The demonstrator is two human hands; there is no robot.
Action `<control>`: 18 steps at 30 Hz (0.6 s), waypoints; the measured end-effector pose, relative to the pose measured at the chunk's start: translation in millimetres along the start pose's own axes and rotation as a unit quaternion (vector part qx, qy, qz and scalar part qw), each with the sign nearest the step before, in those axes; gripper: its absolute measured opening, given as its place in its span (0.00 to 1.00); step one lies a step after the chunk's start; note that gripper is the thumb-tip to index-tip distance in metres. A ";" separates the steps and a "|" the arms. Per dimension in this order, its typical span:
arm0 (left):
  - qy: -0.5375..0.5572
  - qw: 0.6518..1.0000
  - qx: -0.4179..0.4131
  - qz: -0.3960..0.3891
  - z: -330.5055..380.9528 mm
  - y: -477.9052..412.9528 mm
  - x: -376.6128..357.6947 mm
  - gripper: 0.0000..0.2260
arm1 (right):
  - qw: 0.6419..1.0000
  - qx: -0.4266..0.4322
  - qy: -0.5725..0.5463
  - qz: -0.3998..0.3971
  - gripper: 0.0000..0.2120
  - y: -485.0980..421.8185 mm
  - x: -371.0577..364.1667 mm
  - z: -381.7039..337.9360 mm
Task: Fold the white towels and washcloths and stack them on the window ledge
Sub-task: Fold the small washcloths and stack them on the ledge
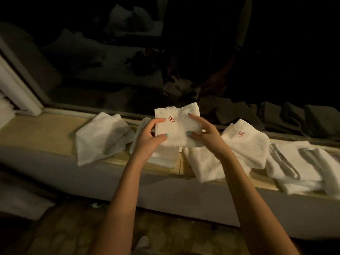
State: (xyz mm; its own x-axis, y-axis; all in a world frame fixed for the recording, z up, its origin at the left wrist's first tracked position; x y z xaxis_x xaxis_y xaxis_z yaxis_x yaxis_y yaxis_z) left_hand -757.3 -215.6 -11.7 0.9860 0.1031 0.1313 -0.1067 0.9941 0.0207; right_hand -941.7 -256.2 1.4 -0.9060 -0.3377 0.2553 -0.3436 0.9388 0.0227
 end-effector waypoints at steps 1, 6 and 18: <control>-0.007 1.000 0.006 0.020 -4.9 2.9 12.8 0.19 | 1.000 0.000 0.013 -0.017 0.26 -6.6 -13.5 2.1; -0.042 0.995 0.055 0.077 -34.7 16.5 47.8 0.18 | 0.992 0.005 0.127 -0.023 0.24 -27.8 -58.3 20.5; -0.064 0.990 0.037 0.124 -51.5 5.4 80.7 0.17 | 0.963 0.039 0.248 0.094 0.20 -17.6 -58.6 -8.9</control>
State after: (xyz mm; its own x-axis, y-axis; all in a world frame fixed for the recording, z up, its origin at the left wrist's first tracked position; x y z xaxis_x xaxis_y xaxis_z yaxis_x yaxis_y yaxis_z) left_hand -671.7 -200.2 -52.0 0.9048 0.3332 0.2651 -0.3564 0.9333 0.0433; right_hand -880.3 -252.3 -5.4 -0.7309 -0.0708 0.6788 -0.2201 0.9659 -0.1363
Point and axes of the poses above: each hand's wrist, its own y-axis away from the middle knuckle, its own x-axis out of the back of the hand, z = x × y, the point moved 10 cm from there along -y, towards the middle knuckle, and after that the axes turned 2 degrees about -z, right-handed, at the moved point
